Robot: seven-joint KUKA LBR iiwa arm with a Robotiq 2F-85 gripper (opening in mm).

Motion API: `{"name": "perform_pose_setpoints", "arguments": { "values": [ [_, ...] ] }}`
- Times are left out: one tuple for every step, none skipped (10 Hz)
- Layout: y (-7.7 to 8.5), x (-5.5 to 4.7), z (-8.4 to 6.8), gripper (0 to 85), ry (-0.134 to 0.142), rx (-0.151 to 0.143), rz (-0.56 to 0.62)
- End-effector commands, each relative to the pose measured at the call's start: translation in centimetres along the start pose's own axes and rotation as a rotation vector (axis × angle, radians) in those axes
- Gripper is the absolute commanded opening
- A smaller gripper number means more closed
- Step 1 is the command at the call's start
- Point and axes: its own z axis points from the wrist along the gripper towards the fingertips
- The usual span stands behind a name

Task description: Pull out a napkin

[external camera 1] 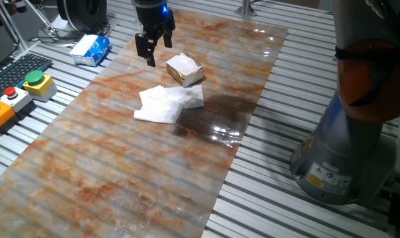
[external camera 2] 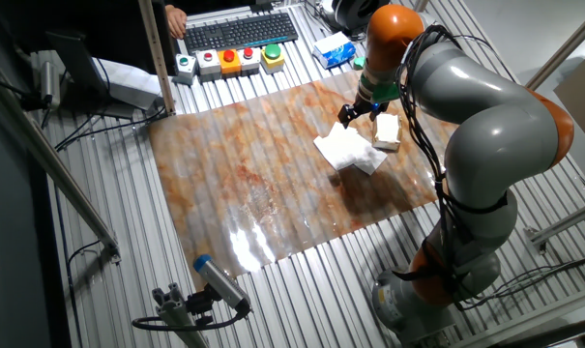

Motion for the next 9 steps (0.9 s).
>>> {"name": "perform_pose_setpoints", "arguments": {
  "values": [
    [0.0,0.0,0.0,0.0,0.000,0.000,0.000],
    [-0.5,-0.3,-0.2,0.0,0.122,0.004,-0.099],
    [-0.9,-0.5,-0.5,0.0,0.128,0.002,-0.102],
    [-1.6,-0.9,-1.0,0.0,0.132,0.004,-0.105],
    [-2.3,-1.2,-1.3,0.0,0.131,0.013,-0.105],
    [-3.0,-1.3,-1.2,0.0,0.126,0.023,-0.106],
    [-3.8,-1.0,-0.8,0.0,0.120,0.028,-0.106],
    [-5.3,-0.5,0.2,0.0,0.084,0.014,-0.092],
    [-6.6,-0.3,1.0,0.0,0.076,0.000,-0.090]
  ]
}}
